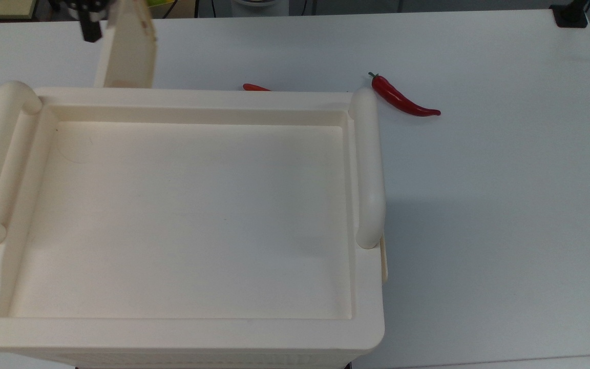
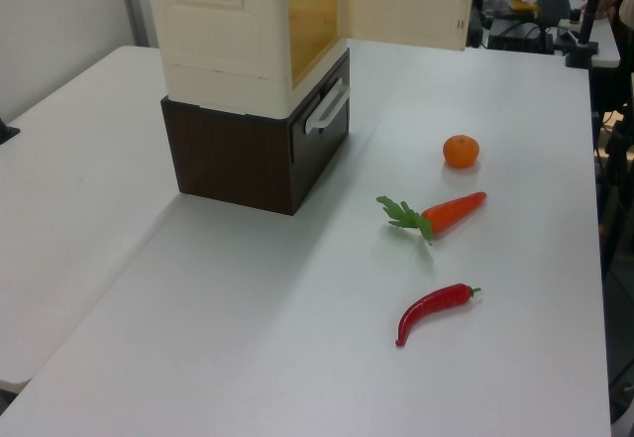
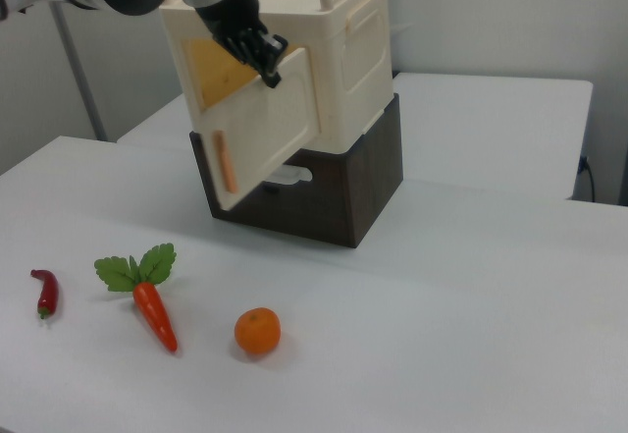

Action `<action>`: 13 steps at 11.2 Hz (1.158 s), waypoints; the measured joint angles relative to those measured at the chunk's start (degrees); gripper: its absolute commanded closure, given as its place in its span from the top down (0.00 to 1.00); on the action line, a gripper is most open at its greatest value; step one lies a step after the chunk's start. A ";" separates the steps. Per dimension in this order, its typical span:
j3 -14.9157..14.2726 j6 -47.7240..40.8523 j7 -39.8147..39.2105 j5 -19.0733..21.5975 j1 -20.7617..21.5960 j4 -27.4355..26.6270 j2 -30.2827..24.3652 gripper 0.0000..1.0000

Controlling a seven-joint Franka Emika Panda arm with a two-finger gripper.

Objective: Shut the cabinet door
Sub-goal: 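Push the cream door with the gripper, swinging it toward the cabinet front, then press the door flush against the cabinet, then lift the gripper away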

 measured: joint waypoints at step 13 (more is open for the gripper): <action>0.09 16.40 10.99 0.01 8.36 -0.37 5.94 0.03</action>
